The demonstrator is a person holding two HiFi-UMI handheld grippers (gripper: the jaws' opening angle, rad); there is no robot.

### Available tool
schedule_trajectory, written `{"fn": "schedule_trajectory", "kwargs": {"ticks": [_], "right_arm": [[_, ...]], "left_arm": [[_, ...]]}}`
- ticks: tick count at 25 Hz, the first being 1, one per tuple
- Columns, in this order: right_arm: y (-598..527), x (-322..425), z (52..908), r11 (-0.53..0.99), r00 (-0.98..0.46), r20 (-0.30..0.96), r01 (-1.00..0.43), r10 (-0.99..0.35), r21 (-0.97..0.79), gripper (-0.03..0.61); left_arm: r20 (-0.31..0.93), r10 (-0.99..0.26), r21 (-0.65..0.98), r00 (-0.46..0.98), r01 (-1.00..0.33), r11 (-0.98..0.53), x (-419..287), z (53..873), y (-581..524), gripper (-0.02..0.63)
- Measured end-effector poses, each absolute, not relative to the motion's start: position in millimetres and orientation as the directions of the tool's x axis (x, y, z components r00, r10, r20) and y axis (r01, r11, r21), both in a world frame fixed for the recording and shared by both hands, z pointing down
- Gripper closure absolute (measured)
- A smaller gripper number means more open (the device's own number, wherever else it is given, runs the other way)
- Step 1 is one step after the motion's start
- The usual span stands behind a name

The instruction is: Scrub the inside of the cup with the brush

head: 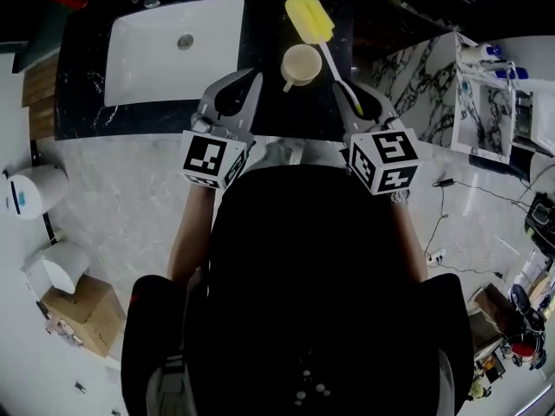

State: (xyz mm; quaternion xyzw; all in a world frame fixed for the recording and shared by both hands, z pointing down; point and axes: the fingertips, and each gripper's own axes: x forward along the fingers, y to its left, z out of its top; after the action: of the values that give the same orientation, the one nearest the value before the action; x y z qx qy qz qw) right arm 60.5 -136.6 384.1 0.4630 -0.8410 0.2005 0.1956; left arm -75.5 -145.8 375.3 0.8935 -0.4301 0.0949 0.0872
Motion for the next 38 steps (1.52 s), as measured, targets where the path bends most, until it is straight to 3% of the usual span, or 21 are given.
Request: {"fn": "schedule_trajectory", "kwargs": {"ticks": [11, 23, 38], "right_arm": [[-152, 54, 316, 0.472, -0.501, 0.309, -0.866, -0.809, -0.169, 0.537], [-138, 69, 271, 0.399, -0.435, 0.118, -0.885, -0.893, -0.241, 0.537], [-126, 59, 274, 0.423, -0.453, 0.103, -0.878, -0.885, -0.225, 0.537]], "left_arm": [[0.117, -0.798, 0.106, 0.591, -0.807, -0.581, -83, 294, -174, 0.612], [0.045, -0.817, 0.104, 0.575, -0.816, -0.569, -75, 271, -165, 0.612], [0.026, -0.815, 0.089, 0.578, -0.814, -0.574, -65, 272, -145, 0.612]]}}
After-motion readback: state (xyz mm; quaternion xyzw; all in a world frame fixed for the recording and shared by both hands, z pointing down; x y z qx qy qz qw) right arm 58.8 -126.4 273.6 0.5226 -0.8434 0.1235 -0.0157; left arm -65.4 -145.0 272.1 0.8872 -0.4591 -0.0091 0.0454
